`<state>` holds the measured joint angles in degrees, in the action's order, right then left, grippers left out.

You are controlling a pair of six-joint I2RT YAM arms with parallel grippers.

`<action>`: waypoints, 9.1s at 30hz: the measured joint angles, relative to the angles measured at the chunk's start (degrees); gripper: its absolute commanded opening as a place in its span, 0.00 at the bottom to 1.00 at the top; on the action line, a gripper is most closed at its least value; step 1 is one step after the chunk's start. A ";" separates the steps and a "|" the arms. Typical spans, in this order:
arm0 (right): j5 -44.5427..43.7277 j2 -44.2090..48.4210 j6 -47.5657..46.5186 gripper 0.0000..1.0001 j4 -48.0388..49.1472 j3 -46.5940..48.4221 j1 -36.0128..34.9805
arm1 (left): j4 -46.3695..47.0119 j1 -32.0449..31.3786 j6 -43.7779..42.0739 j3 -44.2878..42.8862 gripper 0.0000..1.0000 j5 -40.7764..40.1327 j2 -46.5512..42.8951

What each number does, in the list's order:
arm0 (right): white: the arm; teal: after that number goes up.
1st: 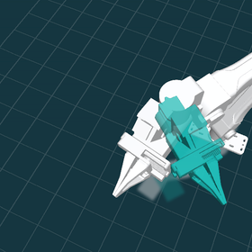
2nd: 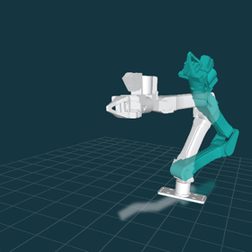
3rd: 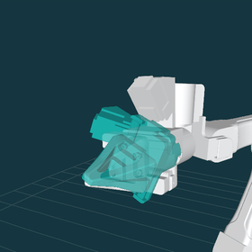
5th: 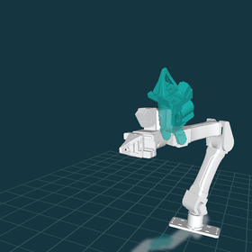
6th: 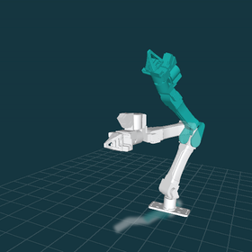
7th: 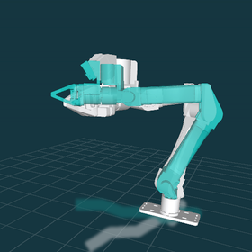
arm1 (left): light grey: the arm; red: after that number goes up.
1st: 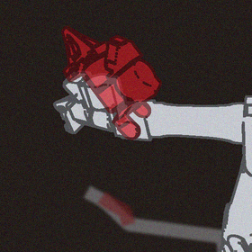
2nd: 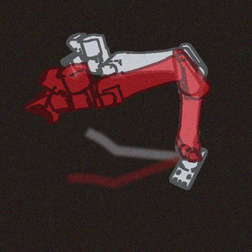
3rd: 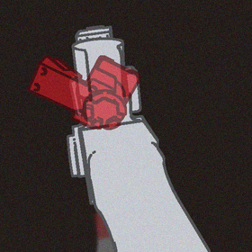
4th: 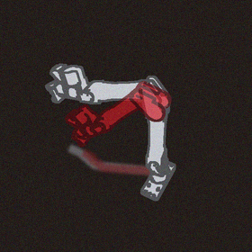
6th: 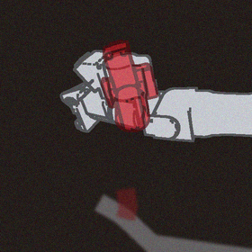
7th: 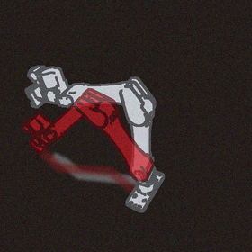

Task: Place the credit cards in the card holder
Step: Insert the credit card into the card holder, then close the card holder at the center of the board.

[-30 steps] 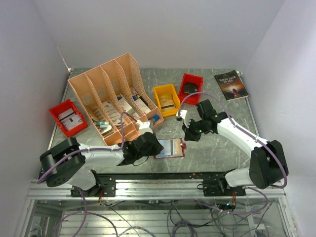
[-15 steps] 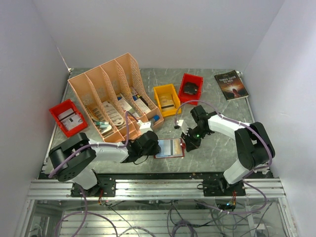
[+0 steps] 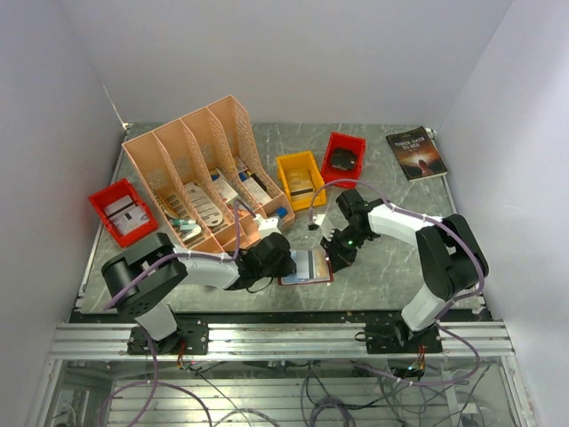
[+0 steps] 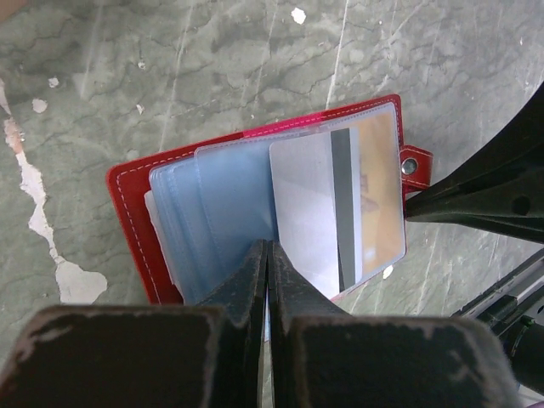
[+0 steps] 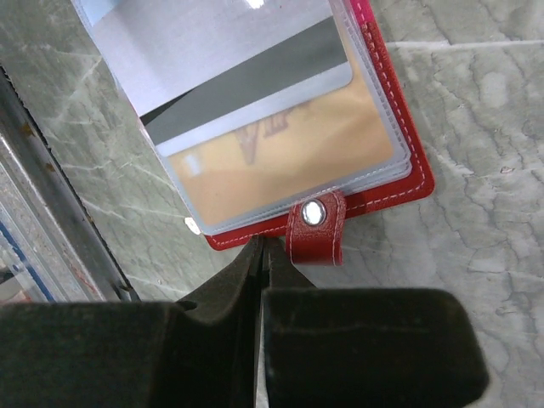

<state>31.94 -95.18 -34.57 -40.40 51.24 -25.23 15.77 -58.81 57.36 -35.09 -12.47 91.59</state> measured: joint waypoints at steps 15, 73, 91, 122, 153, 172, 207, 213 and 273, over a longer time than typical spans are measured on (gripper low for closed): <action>0.04 -0.87 1.68 0.00 -0.02 0.90 -0.37 | -1.90 -0.07 -1.66 -4.39 0.07 1.57 3.13; 5.99 3.06 -1.51 0.16 -0.66 1.14 3.54 | -12.68 -3.28 -7.06 -8.70 0.42 -3.08 -2.01; 9.57 7.39 -4.52 0.18 -2.43 1.14 6.08 | -12.57 -3.28 -10.51 -2.38 0.51 -7.28 -17.22; 24.02 18.86 -29.03 0.39 -9.05 3.61 8.46 | -9.49 -3.28 -8.13 14.67 0.79 -7.52 -43.50; 10.38 10.47 -41.27 0.61 3.72 -4.85 5.44 | -8.96 -3.28 -1.20 17.00 0.55 -5.42 -31.06; -0.22 8.55 -27.47 0.59 13.35 -6.51 -0.07 | 5.57 -3.28 -1.49 14.93 0.50 -2.27 -19.82; -6.16 9.86 -15.04 0.50 19.82 -8.15 -1.77 | 14.99 -2.99 -0.50 9.62 0.41 -0.39 -2.69; -12.90 9.97 -8.37 0.44 25.55 -8.26 -1.88 | 15.98 -2.78 -0.15 9.64 0.41 -0.35 -1.97; 11.91 -3.39 11.82 0.54 17.77 2.47 8.66 | 1.46 -2.03 9.79 25.09 0.86 -6.43 -35.60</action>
<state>43.86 -98.56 -22.74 -22.63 53.71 -16.58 17.23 -60.84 67.16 -10.00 -18.90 55.99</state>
